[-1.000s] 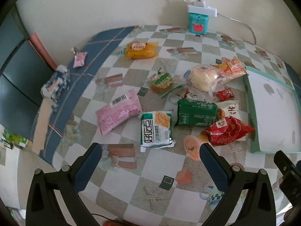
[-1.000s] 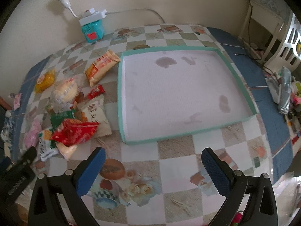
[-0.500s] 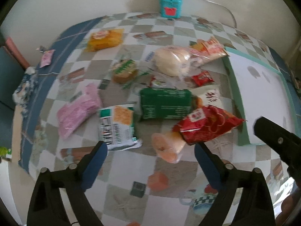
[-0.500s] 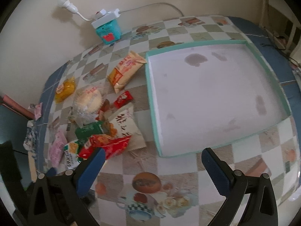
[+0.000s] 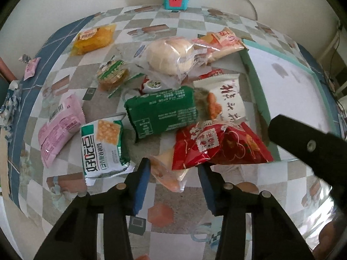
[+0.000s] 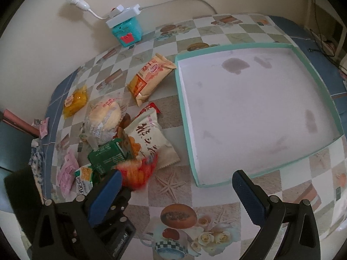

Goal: Organize snacks
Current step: 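Grasp the orange jelly cup with the left gripper while the right gripper grasps the red chip bag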

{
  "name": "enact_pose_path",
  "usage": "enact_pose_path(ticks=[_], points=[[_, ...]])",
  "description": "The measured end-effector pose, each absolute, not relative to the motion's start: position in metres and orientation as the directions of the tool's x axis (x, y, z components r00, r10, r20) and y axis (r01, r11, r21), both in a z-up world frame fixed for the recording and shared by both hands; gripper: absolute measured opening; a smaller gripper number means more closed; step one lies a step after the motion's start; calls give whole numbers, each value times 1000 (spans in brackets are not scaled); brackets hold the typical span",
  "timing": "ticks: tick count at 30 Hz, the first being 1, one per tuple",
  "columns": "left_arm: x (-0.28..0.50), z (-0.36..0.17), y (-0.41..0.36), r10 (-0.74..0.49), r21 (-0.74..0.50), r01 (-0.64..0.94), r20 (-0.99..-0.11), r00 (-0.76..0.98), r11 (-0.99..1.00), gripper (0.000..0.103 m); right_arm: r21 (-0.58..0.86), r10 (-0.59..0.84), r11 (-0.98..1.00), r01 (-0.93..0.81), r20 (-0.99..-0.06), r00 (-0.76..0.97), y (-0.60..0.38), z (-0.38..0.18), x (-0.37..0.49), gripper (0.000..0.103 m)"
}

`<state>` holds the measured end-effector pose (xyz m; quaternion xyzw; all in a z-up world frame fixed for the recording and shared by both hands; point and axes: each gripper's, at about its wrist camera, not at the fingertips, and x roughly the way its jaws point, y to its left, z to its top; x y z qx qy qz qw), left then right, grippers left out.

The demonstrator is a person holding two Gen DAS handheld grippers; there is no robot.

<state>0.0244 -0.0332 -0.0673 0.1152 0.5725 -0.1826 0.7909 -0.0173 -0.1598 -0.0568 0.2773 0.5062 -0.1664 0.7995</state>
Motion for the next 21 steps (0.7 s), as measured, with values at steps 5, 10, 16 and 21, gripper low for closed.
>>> enact_pose_path(ticks=[5, 10, 16, 21], points=[[25, -65, -26, -175, -52, 408, -947, 270, 912, 25, 289, 28, 784, 549, -900, 434, -158, -60, -14, 103], [26, -65, -17, -178, -63, 390, -948, 265, 919, 25, 297, 38, 779, 553, -902, 431, -156, -63, -12, 103], [33, -61, 1, -195, -104, 321, -944, 266, 941, 18, 298, 45, 783, 546, -902, 429, -153, -64, -10, 103], [41, -53, 19, -223, -150, 260, -934, 279, 954, 9, 294, 54, 788, 540, -908, 416, -148, -68, -9, 102]])
